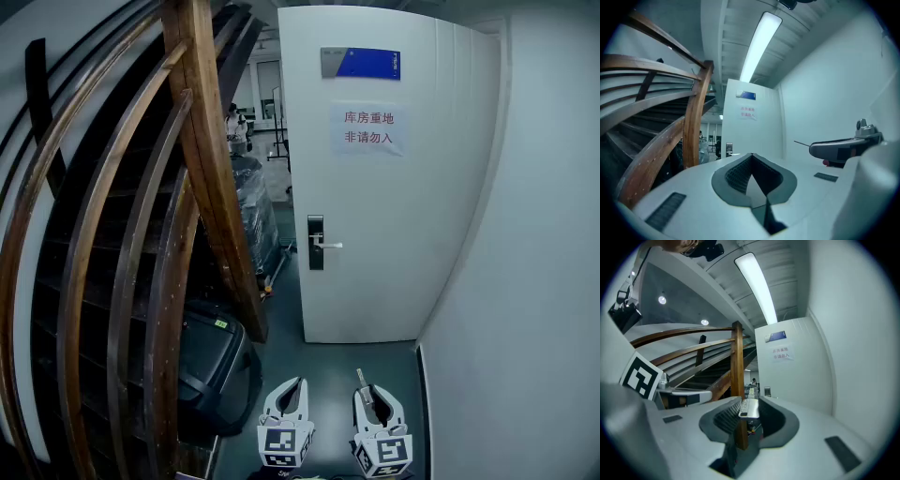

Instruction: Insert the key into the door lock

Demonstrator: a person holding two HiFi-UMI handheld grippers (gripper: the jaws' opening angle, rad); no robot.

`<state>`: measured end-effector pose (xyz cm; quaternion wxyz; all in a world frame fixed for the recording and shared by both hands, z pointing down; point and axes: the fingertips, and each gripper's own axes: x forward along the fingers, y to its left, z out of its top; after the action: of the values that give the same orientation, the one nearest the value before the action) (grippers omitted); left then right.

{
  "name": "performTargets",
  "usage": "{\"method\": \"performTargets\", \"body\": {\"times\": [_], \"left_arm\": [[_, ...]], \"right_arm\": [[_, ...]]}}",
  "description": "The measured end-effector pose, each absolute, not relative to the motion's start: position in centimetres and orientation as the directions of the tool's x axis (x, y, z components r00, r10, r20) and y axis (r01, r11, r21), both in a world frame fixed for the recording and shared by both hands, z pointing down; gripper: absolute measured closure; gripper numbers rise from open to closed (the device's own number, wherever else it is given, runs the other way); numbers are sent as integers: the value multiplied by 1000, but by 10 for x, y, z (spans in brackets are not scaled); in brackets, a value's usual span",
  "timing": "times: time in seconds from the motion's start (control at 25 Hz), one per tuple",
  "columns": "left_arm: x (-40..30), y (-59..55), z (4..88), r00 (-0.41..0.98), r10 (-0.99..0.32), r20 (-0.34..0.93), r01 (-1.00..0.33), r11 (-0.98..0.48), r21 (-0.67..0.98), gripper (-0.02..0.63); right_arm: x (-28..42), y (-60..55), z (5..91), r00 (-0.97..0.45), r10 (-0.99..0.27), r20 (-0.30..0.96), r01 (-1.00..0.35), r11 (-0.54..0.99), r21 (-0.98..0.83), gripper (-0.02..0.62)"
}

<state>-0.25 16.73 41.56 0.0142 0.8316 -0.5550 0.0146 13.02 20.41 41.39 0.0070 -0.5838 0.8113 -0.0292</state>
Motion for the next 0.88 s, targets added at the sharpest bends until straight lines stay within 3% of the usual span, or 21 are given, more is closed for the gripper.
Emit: {"method": "performTargets", "body": {"times": [0.88], "left_arm": [[-41,167,435,389,-917,89,-921,-387,38,603]], "right_arm": [[99,188,423,-306,-950,56,-950,302,-78,479]]}}
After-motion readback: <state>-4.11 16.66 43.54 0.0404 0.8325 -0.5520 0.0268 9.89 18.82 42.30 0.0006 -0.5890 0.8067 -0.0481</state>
